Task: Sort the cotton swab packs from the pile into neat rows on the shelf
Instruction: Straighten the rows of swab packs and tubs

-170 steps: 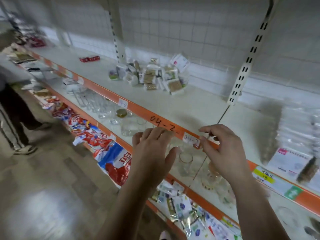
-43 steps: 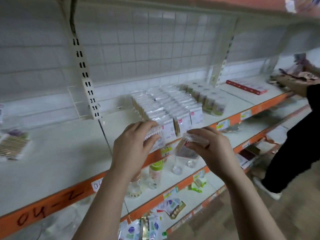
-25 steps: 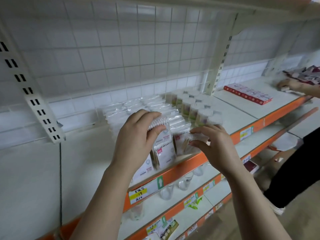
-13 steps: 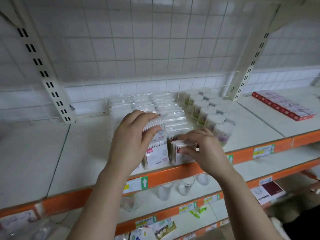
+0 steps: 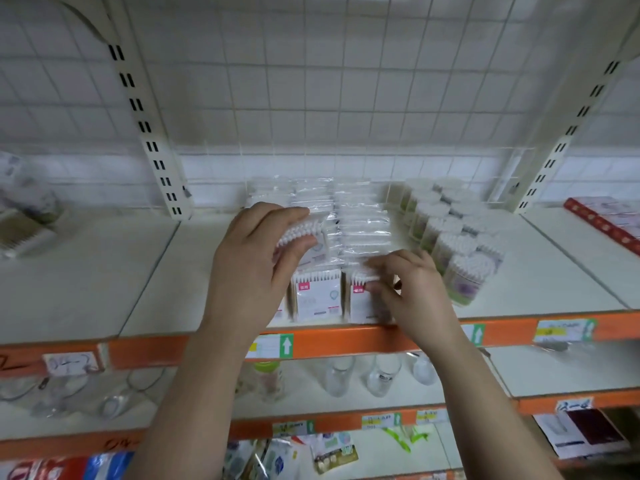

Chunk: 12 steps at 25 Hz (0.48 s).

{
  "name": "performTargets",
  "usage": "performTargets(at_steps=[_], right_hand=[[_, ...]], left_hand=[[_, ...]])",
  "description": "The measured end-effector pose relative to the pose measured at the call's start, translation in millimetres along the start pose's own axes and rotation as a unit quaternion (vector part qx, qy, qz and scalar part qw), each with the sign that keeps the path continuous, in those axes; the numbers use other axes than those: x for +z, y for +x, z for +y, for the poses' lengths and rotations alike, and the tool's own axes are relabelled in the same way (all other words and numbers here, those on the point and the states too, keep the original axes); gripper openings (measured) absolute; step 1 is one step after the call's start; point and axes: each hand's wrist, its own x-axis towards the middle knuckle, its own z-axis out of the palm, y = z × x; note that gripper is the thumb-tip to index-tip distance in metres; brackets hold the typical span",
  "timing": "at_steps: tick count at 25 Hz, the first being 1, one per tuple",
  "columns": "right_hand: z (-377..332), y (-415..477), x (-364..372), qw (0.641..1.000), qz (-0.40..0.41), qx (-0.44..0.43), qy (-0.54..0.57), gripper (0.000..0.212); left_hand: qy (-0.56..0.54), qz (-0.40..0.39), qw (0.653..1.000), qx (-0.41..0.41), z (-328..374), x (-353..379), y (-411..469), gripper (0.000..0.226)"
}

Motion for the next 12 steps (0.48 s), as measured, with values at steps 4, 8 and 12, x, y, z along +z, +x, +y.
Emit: performTargets(at_steps=[4, 8, 12], right_hand=[[1.7, 0.3, 1.6, 1.000, -0.007, 0.021, 0.017, 0.024], [4.1, -3.2, -3.4, 0.999, 0.001, 0.014, 0.044, 0.022], [10.6, -6.6, -10.9, 0.997, 0.018, 0.019, 0.066, 0.028]], left_hand=[[-0.003, -0.001, 1.000, -0.008, 6.2, -1.9, -3.7, 0.032], [-0.020, -0.041, 0.999, -0.021, 3.6, 4.2, -14.7, 0.037], [-0.020, -0.117, 0.993, -0.005, -5.5, 24.3, -30.3, 0.040]])
